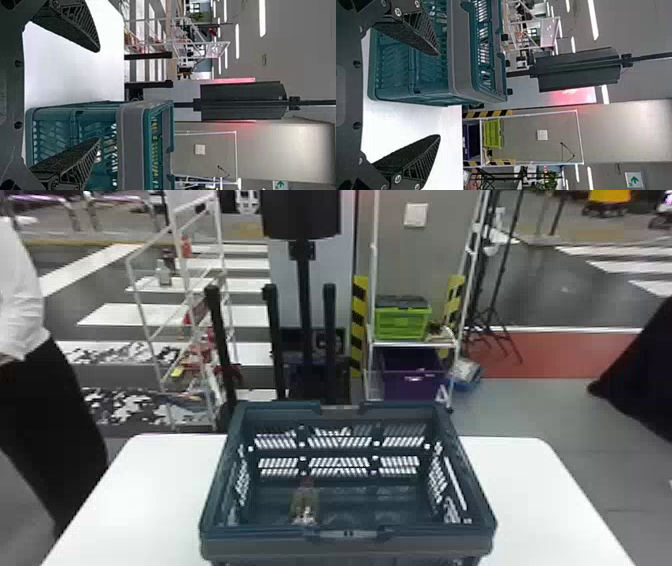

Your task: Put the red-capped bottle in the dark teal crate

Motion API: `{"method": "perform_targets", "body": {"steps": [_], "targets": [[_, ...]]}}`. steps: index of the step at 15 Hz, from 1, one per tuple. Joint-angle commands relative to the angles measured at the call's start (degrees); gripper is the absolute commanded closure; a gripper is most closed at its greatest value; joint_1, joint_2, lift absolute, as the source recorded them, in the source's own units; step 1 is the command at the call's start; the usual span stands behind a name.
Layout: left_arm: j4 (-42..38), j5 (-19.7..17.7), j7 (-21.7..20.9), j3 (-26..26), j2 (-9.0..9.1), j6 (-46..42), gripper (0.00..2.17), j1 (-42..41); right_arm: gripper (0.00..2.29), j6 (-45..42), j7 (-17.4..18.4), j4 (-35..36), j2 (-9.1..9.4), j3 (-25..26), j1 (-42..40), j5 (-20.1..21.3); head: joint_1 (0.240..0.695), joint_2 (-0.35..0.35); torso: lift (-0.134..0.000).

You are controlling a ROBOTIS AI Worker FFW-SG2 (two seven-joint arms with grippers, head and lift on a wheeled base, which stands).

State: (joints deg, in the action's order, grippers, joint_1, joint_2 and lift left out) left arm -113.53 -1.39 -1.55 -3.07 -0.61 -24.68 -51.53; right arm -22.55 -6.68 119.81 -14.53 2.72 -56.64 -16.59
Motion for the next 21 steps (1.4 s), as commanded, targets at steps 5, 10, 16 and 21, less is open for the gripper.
{"method": "perform_targets", "body": {"steps": [5,10,16,21], "targets": [[0.33,-0.36,-0.03,0.0,0.76,0.04,0.09,0.37,0.15,0.36,0.0,-0.01,0.2,0.01,0.22,0.16,0.499,0.0,0.0],[0.33,-0.45,-0.03,0.0,0.76,0.56,0.09,0.81,0.15,0.36,0.0,-0.72,0.2,0.01,0.22,-0.02,0.499,0.0,0.0],[0.15,-0.45,-0.03,0.0,0.76,0.56,0.09,0.46,0.15,0.01,0.0,-0.63,0.2,-0.08,0.13,-0.02,0.499,0.0,0.0],[-0.2,-0.45,-0.03,0.0,0.76,0.56,0.09,0.29,0.15,-0.17,0.0,-0.72,0.2,-0.08,0.04,-0.11,0.499,0.0,0.0]]}}
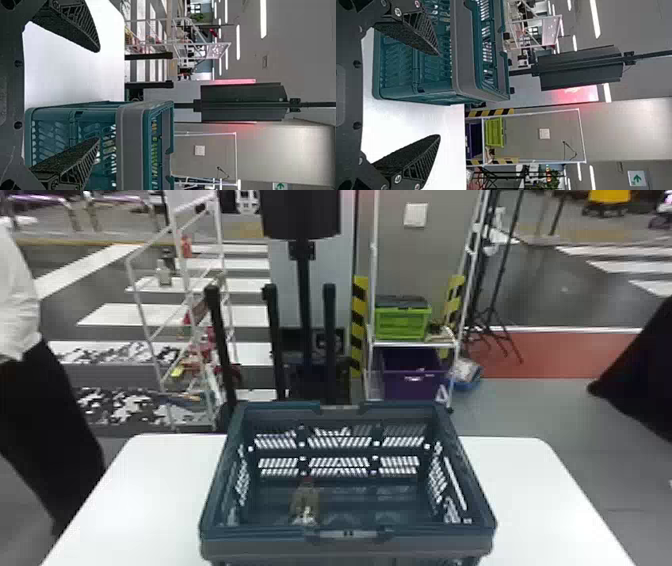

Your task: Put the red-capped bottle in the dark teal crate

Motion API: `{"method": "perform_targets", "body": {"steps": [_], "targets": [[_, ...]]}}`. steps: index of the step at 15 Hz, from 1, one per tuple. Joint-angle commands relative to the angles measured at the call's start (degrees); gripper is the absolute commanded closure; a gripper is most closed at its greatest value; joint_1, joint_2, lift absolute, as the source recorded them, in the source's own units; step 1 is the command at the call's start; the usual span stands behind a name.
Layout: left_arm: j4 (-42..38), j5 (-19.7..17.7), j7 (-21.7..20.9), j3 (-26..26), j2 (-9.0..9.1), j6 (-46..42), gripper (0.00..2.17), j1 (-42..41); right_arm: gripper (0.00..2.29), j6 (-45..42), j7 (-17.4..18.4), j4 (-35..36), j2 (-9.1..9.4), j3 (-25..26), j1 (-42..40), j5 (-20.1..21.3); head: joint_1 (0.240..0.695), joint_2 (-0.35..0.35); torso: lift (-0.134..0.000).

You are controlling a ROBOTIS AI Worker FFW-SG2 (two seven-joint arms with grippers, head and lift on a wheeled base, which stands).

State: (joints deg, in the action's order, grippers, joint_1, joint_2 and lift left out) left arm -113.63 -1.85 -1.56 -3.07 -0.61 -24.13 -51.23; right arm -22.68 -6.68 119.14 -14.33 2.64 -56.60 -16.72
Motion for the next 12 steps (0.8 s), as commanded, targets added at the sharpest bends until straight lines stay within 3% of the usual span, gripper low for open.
{"method": "perform_targets", "body": {"steps": [1,12], "targets": [[-0.1,0.0,-0.02,0.0,0.76,-0.17,0.09,-0.02,0.15,-0.03,0.0,-0.05,0.0,0.0,0.0,0.02,0.499,0.0,0.0],[0.25,-0.26,-0.02,0.0,0.76,0.18,0.09,0.51,0.15,0.49,0.0,0.04,0.09,-0.09,0.52,0.2,0.499,0.0,0.0]]}}
